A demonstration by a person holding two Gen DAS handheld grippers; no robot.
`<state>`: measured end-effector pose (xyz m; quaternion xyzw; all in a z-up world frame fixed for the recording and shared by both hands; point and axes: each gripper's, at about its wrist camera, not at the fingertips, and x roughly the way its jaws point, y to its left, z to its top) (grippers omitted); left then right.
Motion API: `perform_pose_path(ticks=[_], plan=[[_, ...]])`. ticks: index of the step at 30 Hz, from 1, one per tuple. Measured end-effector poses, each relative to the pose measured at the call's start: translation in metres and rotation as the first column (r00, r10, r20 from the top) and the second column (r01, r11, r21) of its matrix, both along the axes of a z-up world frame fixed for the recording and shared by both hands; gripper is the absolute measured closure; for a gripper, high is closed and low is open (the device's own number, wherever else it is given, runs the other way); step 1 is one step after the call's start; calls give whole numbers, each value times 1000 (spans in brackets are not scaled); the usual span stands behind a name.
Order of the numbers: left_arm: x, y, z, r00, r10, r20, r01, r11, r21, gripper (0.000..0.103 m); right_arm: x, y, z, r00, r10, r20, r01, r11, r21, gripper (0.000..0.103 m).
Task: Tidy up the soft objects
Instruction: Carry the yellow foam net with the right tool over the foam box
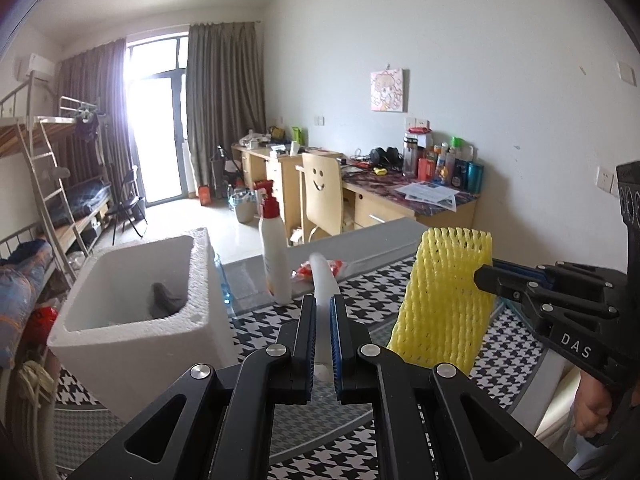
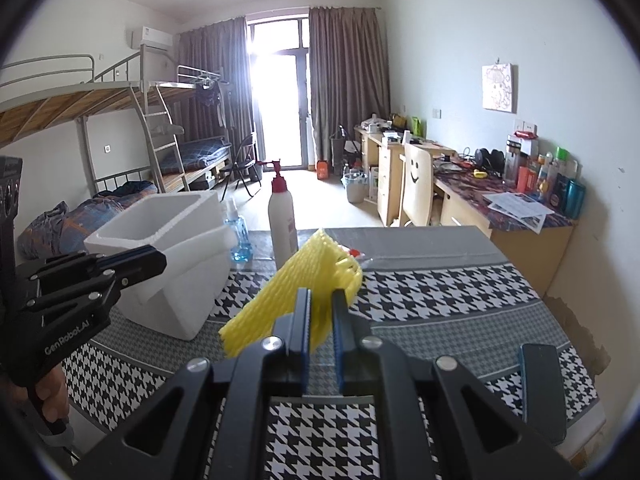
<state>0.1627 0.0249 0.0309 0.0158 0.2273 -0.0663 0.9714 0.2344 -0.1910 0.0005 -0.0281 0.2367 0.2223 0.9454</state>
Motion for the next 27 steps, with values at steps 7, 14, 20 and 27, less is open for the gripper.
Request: perform_pose_path(ticks=[7, 14, 20, 27], plan=[[-2, 15, 12, 998, 58, 35, -58, 998, 0, 96, 0, 13, 11, 999, 30, 22, -30, 999, 12, 90], [-1, 23, 19, 994, 101, 50, -101, 995, -1, 96, -2, 28, 23, 996, 69, 56, -70, 998, 9, 90], [-7, 29, 26, 985, 150, 82, -150, 989, -4, 96, -5, 38, 31, 992, 106, 71, -108, 994, 19, 90], [-11, 40, 30, 975, 201, 98, -202, 979, -6, 96, -4, 53, 36, 986, 142, 82, -143, 990, 8, 90]])
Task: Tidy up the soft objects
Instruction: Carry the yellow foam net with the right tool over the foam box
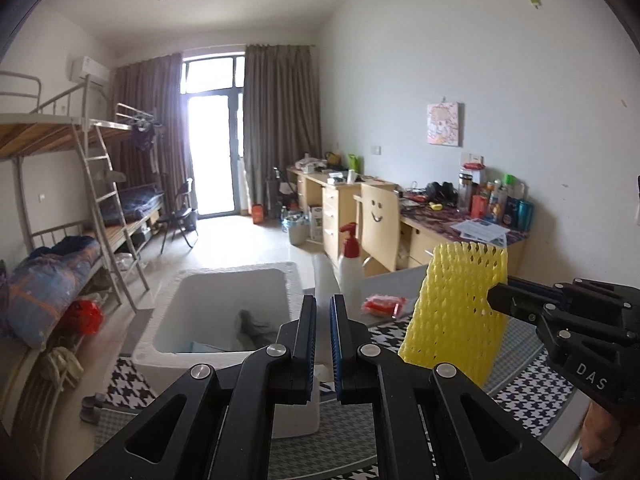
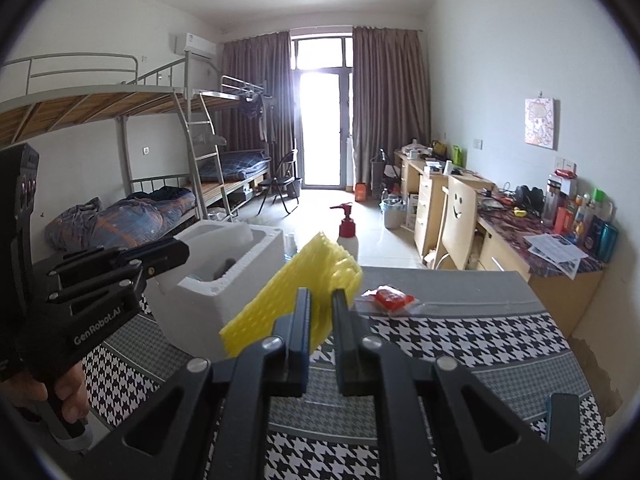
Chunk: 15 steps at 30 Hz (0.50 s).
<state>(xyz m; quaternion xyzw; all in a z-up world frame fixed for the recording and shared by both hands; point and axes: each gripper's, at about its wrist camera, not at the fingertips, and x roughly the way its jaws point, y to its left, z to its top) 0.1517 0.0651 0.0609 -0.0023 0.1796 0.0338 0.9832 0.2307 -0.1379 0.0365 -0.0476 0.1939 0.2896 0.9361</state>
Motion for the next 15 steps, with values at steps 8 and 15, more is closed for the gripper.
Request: perform_pose_path(ticks=[8, 15], plan=[[-4, 17, 2, 999, 52, 17, -52, 999, 14, 96, 4, 18, 8, 1000, 23, 11, -23, 1000, -11, 90], [4, 30, 4, 997, 81, 18, -81, 997, 11, 96, 11, 37, 11, 998, 56, -6, -56, 998, -2, 90]])
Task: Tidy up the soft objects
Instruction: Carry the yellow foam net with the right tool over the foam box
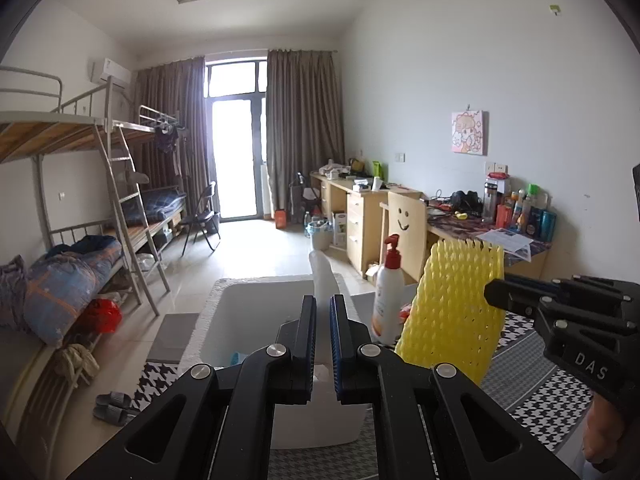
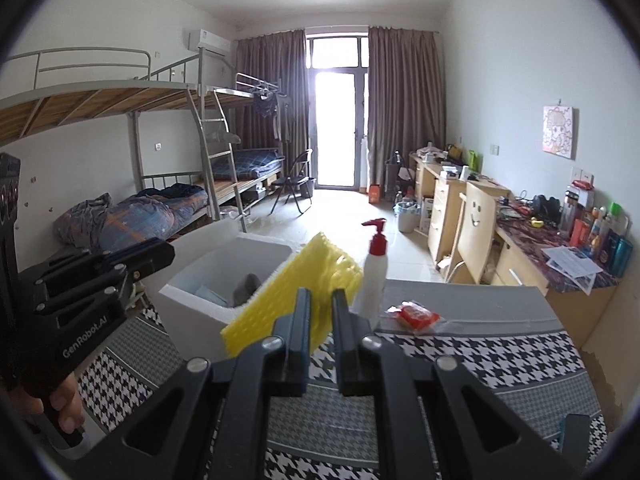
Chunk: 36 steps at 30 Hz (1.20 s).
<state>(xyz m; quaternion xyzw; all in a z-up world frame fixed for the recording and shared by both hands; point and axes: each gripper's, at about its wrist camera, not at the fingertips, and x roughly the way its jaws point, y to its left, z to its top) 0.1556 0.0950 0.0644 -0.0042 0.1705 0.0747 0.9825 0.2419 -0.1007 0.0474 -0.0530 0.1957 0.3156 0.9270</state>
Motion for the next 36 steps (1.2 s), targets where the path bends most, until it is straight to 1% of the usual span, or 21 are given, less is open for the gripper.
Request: perform_pose_path(ticks=[7, 12, 24, 36], plan=[[7, 12, -3, 999, 30, -15, -31, 999, -13, 96, 8, 17, 7, 1000, 24, -15, -23, 1000, 15, 90], [10, 16, -2, 999, 41, -17, -41, 999, -16, 96, 14, 26, 6, 999, 27, -27, -27, 1000, -3, 90], [26, 28, -6, 996, 71, -60, -72, 997, -26, 96, 23, 42, 15, 999, 31, -20, -31, 999, -20, 90], [40, 40, -10, 991, 99, -89, -102, 994, -41, 96, 28, 52, 16, 1000, 27, -13, -28, 999, -40, 90]])
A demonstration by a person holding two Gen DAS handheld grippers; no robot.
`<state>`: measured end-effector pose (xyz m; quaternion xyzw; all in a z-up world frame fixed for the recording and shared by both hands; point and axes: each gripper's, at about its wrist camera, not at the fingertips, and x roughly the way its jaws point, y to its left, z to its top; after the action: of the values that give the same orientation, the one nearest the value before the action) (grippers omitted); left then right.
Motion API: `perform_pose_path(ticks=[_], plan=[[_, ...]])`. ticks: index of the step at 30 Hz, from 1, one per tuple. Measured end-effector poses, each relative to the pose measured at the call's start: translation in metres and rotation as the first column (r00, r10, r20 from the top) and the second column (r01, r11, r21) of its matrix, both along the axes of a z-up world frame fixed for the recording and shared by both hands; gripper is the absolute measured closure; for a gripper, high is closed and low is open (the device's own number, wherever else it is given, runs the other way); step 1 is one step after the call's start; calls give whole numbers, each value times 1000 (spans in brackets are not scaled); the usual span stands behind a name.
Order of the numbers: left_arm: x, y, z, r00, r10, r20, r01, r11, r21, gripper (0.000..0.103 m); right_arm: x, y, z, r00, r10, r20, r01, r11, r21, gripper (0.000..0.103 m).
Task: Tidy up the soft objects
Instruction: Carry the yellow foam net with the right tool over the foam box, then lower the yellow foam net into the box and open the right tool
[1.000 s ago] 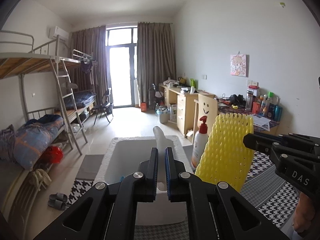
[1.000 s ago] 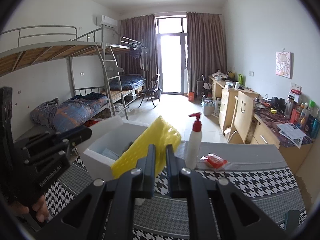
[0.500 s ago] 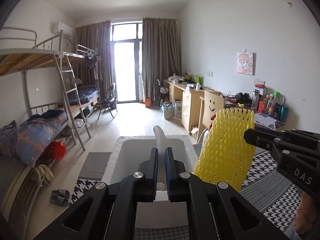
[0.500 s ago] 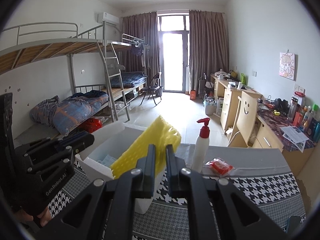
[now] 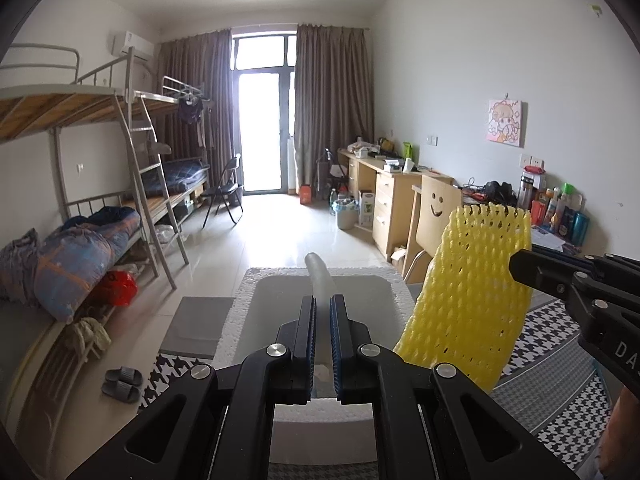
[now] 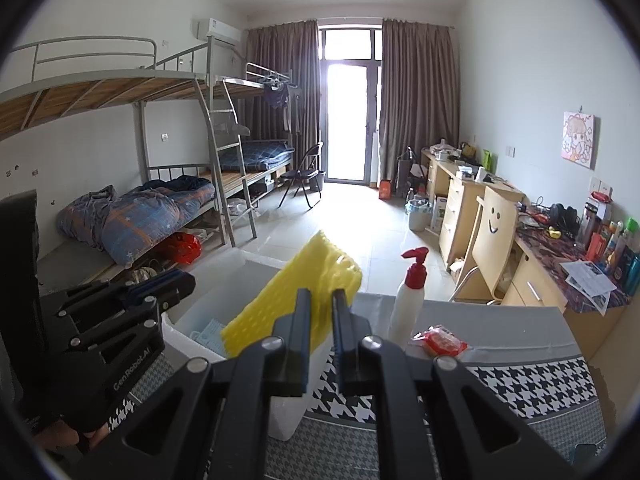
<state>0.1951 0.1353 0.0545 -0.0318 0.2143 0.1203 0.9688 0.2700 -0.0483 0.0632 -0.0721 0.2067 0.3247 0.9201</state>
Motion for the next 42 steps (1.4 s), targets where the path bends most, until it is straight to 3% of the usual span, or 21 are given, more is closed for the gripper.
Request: perform_pose_path(ticks=[29, 31, 33, 35, 38, 42], plan=[[41, 20, -21, 996, 12, -88, -15, 999, -29, 94, 11, 6, -5, 1000, -26, -2, 26, 1000, -17, 90], [42, 20, -22, 996, 30, -88, -31, 999, -19, 85, 11, 6, -4, 1000, -27, -2, 27, 1000, -16, 90], [43, 22, -22, 994, 44, -96, -45, 999, -16, 66, 11, 6, -4, 1000, -29, 0, 29, 999, -16, 90], [40, 24, -21, 995, 57, -81, -58, 998, -19, 33, 12, 6, -3, 1000, -29, -1, 29, 999, -16, 90], [36, 26, -19, 995, 79, -63, -80, 997, -15, 20, 12, 8, -3, 999, -33, 4, 34, 999, -17, 90], [33, 25, -17, 995, 83, -60, -83, 996, -11, 16, 14, 11, -3, 999, -34, -1, 34, 999, -18, 90]])
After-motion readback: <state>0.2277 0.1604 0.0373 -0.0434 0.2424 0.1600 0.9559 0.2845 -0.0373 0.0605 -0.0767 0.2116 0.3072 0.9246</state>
